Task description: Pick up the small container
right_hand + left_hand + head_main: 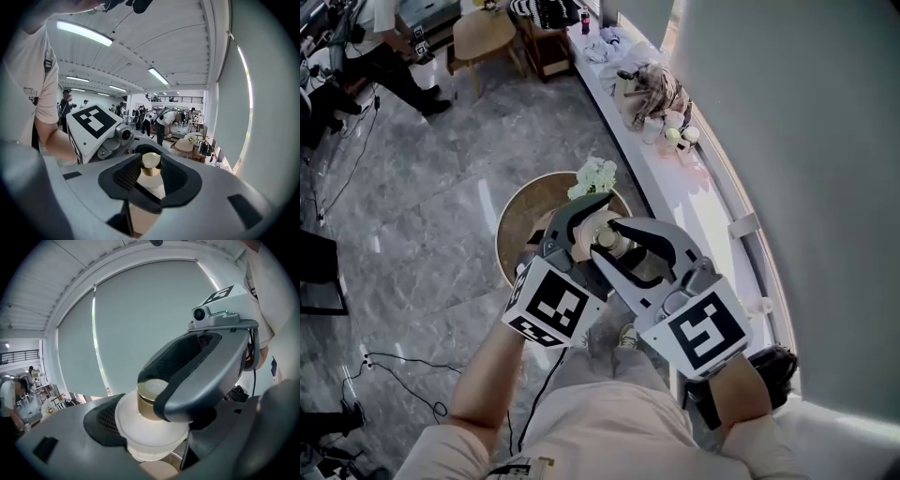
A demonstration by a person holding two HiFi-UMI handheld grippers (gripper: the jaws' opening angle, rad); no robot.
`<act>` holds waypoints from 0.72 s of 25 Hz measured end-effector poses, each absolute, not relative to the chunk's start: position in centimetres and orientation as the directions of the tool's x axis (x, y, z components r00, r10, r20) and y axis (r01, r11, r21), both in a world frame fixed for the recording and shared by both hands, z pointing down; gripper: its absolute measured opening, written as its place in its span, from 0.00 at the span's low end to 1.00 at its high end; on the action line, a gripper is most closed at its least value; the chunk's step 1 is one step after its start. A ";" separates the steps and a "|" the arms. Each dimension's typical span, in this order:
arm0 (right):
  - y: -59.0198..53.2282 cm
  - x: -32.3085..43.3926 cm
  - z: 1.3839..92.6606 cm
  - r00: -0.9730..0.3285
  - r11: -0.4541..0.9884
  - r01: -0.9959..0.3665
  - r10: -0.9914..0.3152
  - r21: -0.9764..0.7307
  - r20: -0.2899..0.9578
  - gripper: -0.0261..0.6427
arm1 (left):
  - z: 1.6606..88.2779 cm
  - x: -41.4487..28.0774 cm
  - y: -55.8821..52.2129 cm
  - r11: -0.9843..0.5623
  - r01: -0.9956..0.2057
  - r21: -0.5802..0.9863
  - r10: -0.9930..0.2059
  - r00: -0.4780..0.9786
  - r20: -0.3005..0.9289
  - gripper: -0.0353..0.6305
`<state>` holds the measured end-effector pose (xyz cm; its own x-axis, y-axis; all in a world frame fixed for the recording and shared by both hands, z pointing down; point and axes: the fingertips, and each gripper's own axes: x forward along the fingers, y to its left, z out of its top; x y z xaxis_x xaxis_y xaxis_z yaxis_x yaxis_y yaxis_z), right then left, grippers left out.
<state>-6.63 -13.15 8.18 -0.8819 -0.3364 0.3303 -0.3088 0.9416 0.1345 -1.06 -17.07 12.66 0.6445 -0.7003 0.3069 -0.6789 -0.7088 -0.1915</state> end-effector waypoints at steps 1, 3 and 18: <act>-12.6 -6.5 7.5 -0.886 0.942 -0.306 -0.335 0.139 0.320 0.23 | 12.0 -0.9 -16.5 -0.707 -0.678 -0.199 -0.702 0.642 0.307 0.59; -11.6 -6.0 6.4 -0.892 0.942 -0.304 -0.333 0.141 0.305 0.23 | 10.9 -0.5 -15.6 -0.706 -0.678 -0.207 -0.705 0.640 0.307 0.59; -5.5 -3.2 6.4 -0.889 0.954 -0.283 -0.300 0.099 0.347 0.23 | 11.1 2.4 -9.3 -0.725 -0.677 -0.127 -0.674 0.660 0.331 0.59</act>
<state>-3.21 -5.53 6.44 -0.8886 -0.2998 0.3472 -0.2833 0.9540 0.0985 2.44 -9.28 11.06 0.6602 -0.6742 0.3309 -0.6767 -0.7252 -0.1273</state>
